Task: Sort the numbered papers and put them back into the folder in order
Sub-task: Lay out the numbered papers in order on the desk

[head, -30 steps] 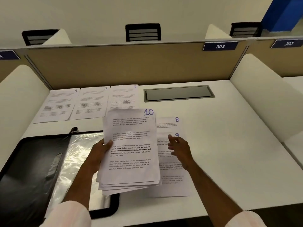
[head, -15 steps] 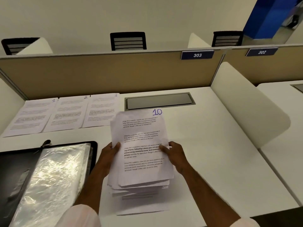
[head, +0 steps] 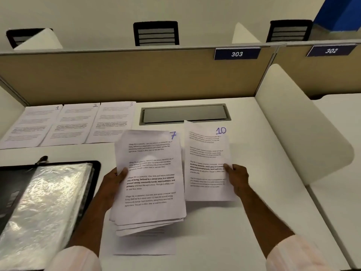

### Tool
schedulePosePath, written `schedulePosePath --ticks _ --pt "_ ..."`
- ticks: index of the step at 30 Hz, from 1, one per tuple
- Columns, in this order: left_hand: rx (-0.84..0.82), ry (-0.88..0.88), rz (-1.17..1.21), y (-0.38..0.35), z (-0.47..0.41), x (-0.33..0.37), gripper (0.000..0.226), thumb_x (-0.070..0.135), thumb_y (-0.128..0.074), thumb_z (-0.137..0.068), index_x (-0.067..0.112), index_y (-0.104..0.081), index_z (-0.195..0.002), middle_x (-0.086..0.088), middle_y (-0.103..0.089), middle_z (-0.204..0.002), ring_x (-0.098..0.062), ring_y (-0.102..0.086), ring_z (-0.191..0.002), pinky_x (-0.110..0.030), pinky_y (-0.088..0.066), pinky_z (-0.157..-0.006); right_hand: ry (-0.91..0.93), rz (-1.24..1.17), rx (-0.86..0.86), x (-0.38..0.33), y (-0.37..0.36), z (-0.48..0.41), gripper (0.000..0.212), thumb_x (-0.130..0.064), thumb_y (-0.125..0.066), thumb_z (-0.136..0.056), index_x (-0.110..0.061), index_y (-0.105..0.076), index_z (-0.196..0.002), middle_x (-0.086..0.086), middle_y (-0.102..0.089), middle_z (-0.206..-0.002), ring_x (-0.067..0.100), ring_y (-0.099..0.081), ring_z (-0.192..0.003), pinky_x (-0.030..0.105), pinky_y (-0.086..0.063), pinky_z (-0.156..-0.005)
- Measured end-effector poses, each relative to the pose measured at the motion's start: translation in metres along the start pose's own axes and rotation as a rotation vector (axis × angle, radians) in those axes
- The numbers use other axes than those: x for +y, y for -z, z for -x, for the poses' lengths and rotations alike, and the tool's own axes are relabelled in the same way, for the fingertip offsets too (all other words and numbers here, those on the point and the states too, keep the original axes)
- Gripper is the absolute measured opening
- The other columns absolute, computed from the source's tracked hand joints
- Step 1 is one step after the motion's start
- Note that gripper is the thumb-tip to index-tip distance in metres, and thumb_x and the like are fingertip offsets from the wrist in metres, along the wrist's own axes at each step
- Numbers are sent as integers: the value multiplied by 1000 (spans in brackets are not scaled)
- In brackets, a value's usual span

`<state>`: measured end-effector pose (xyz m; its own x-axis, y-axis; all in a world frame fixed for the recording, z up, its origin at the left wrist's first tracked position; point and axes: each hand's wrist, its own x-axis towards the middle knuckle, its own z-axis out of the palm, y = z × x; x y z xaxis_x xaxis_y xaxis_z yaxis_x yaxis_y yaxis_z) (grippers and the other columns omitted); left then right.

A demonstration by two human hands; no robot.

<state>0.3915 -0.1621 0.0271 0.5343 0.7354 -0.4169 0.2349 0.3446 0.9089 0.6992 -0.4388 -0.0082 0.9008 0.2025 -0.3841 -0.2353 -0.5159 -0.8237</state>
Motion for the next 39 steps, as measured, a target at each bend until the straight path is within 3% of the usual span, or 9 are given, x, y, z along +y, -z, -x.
schedulePosePath --ticks 4,8,12,15,18,22,27,33,39 --pt "19 -2 -5 17 2 -4 48 39 -64 -85 16 -61 -127 -13 -69 -119 -36 -65 -111 -58 -45 -101 -60 124 57 15 10 -27 37 -27 -64 -93 -5 -54 -66 15 -63 -81 27 -53 -75 29 -40 -63" --pt "27 4 -11 24 7 -7 38 31 -57 -95 16 -59 -130 -12 -68 -121 -35 -65 -111 -55 -47 -100 -93 275 28 25 6 -38 49 -37 -64 -91 4 -63 -118 21 -64 -120 38 -60 -109 42 -49 -96" --pt "28 42 8 21 11 -10 27 24 -53 -99 15 -61 -123 -13 -72 -113 -28 -71 -95 -40 -60 -76 -47 341 110 13 5 -24 54 -37 -65 -91 -2 -55 -130 20 -56 -130 38 -53 -119 43 -43 -100" --pt "23 27 20 15 16 -8 21 22 -54 -99 16 -64 -116 -9 -75 -103 -24 -73 -87 -35 -61 -67 76 219 167 -3 -7 5 42 -44 -64 -89 -12 -60 -117 13 -62 -117 28 -60 -105 38 -49 -89" --pt "-3 16 18 10 20 -3 30 25 -58 -96 13 -62 -123 -14 -72 -112 -33 -69 -101 -48 -57 -87 132 30 -138 -27 -33 49 38 -53 -65 -85 -17 -67 -94 0 -73 -88 15 -68 -81 30 -52 -73" --pt "-30 -16 18 8 27 2 35 28 -65 -92 12 -63 -124 -13 -72 -112 -35 -68 -104 -54 -52 -94 126 -77 -515 -44 -71 109 40 -43 -76 -79 -15 -68 -106 -1 -73 -99 13 -70 -90 29 -58 -73" --pt "-67 -30 22 23 40 -7 44 41 -68 -88 16 -64 -125 -11 -72 -114 -33 -68 -105 -55 -51 -96 169 -105 -339 -37 -88 146 35 -21 -85 -71 -15 -70 -102 0 -74 -94 17 -71 -83 33 -59 -78" --pt "-103 28 17 33 59 -23 35 36 -61 -95 15 -64 -123 -11 -73 -110 -32 -70 -100 -53 -53 -93 155 -101 -244 -14 -74 163 33 -22 -83 -75 -11 -70 -103 1 -72 -97 16 -68 -88 31 -57 -76" --pt "-113 26 -33 54 72 -28 30 37 -61 -93 17 -66 -115 -11 -74 -104 -30 -72 -94 -45 -55 -85 110 33 -78 27 -16 142 24 -24 -78 -80 -9 -60 -71 2 -63 -76 17 -57 -70 28 -45 -63"
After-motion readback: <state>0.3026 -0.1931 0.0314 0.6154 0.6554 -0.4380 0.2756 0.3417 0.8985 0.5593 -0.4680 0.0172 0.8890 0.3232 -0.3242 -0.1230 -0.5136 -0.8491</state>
